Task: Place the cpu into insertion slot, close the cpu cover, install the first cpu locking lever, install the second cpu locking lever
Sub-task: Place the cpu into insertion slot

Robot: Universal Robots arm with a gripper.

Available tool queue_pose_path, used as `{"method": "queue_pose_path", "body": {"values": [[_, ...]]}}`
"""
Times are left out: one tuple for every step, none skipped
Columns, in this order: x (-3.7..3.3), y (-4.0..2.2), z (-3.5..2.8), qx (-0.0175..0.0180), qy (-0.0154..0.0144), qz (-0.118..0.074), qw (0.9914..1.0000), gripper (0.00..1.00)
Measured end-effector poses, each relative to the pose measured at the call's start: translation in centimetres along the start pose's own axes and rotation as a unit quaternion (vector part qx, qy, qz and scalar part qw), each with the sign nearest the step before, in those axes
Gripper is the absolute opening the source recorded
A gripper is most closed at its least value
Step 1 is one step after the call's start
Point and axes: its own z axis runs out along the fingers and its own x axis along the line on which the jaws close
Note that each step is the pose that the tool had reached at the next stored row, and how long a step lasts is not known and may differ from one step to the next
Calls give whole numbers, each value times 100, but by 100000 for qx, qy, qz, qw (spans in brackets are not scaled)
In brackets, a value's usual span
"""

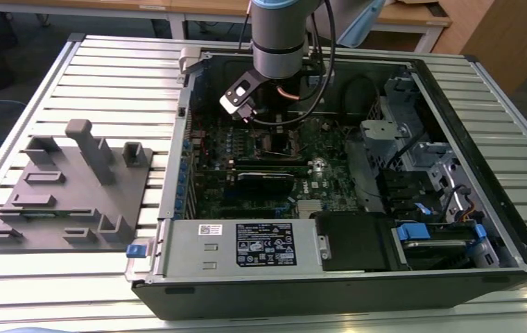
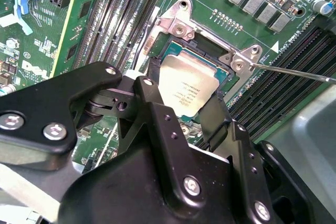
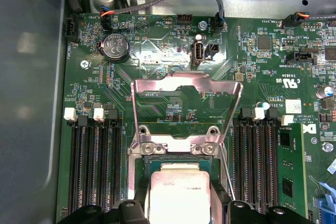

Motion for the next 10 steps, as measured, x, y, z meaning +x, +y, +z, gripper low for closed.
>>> {"method": "queue_pose_path", "body": {"values": [[0,0,0,0,2,-2,100000,54],[0,0,1,1,1,1,100000,54],[0,0,1,-1,3,3,100000,54],[0,0,1,-2,5,1,100000,54],[0,0,1,1,2,2,100000,54],[0,0,1,2,2,-1,100000,54],[0,0,1,0,0,2,100000,54],[0,0,1,2,-2,3,100000,54],[0,0,1,2,1,0,100000,54],[0,0,2,1,3,0,100000,54]]}}
